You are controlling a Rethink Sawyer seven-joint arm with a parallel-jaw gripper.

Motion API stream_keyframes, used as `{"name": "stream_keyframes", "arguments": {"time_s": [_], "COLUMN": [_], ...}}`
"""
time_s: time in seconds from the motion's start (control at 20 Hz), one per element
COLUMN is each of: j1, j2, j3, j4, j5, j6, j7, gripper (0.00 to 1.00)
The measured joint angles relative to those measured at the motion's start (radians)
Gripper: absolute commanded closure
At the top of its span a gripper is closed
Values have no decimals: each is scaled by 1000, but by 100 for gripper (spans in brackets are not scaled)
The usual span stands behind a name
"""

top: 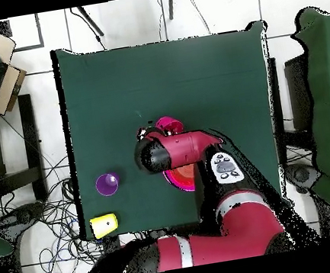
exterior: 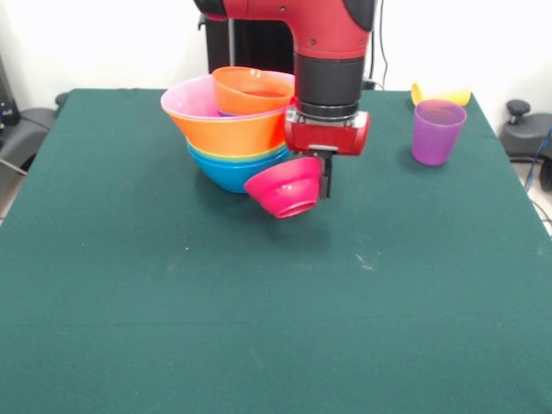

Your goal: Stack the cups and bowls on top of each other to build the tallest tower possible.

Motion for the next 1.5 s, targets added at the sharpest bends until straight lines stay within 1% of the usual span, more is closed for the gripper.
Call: {"name": "stream_keyframes", "arguments": {"time_s": [0.1,0.35,0.45,0.55,0.8,0.85,1.0,1.05,1.25,1.3,1.5], "j1": [17,88,131,155,195,205,208,204,185,172,130], "j2": [-8,-35,-40,-38,-40,-49,-65,-94,-166,-202,-289], "j3": [-1,-3,-4,-6,-7,-7,-6,-6,-6,-6,-5], "j4": [0,-4,-27,-51,-109,-124,-127,-123,-101,-90,-67], "j5": [10,57,84,103,139,153,165,179,199,204,216], "j6": [9,74,136,178,266,297,325,356,413,441,512], "j7": [0,0,0,0,0,0,0,0,0,0,0], "gripper": [100,100,100,100,100,100,100,100,100,100,100]}}
